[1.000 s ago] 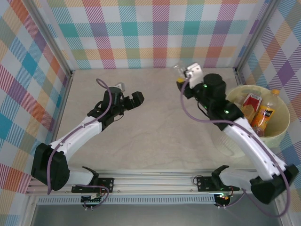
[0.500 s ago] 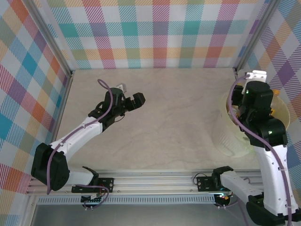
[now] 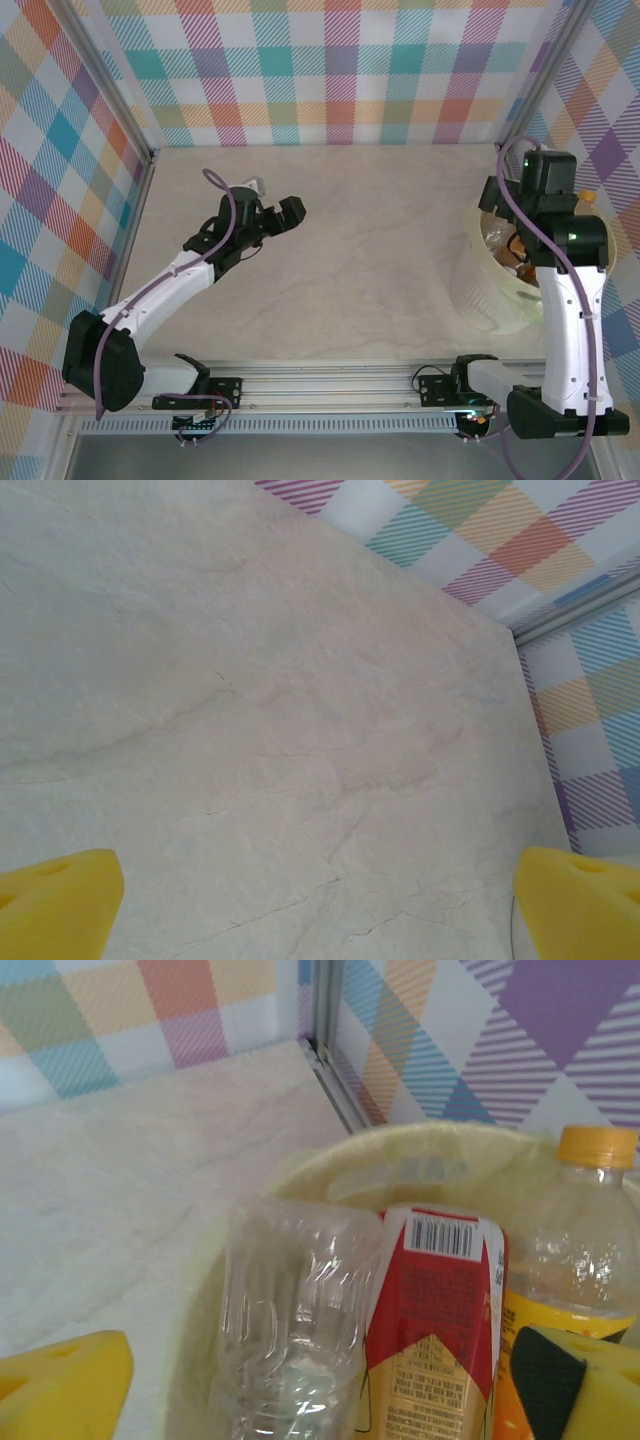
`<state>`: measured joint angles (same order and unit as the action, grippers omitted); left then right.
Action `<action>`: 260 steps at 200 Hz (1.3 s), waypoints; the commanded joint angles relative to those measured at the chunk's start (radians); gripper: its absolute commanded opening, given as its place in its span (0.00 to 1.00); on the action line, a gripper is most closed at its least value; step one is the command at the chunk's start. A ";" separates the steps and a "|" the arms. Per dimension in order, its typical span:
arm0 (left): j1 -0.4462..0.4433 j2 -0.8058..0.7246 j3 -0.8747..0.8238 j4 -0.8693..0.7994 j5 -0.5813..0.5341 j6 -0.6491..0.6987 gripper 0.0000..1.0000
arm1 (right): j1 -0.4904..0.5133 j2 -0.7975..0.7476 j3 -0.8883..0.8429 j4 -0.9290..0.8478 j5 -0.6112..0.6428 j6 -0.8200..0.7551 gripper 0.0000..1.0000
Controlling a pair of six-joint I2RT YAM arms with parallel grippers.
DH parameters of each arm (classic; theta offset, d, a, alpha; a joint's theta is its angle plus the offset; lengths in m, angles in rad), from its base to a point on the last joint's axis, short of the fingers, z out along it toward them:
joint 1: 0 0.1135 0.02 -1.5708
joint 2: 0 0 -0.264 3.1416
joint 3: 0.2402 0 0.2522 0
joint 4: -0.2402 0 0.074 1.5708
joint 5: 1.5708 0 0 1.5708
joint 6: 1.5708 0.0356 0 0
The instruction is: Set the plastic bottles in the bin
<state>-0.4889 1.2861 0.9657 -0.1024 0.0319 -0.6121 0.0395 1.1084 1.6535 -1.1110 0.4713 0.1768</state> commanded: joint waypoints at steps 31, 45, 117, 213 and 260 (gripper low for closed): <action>-0.008 -0.098 -0.007 -0.060 -0.125 0.039 1.00 | 0.059 0.001 0.080 0.102 -0.371 -0.025 1.00; -0.007 -0.118 -0.008 -0.089 -0.193 0.049 1.00 | 0.114 0.004 0.026 0.205 -0.497 -0.046 1.00; 0.049 -0.151 -0.050 -0.234 -0.729 0.104 1.00 | 0.313 0.071 -0.439 0.777 -0.754 -0.016 1.00; 0.262 0.147 -0.334 0.310 -0.757 0.433 1.00 | 0.247 0.375 -0.823 1.143 -0.366 -0.123 1.00; 0.289 0.277 -0.319 0.504 -0.613 0.585 1.00 | 0.166 0.420 -0.814 1.095 -0.279 -0.207 1.00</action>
<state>-0.2211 1.5360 0.6308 0.2207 -0.6659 -0.1371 0.2379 1.5131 0.8417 -0.0544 0.1265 0.0414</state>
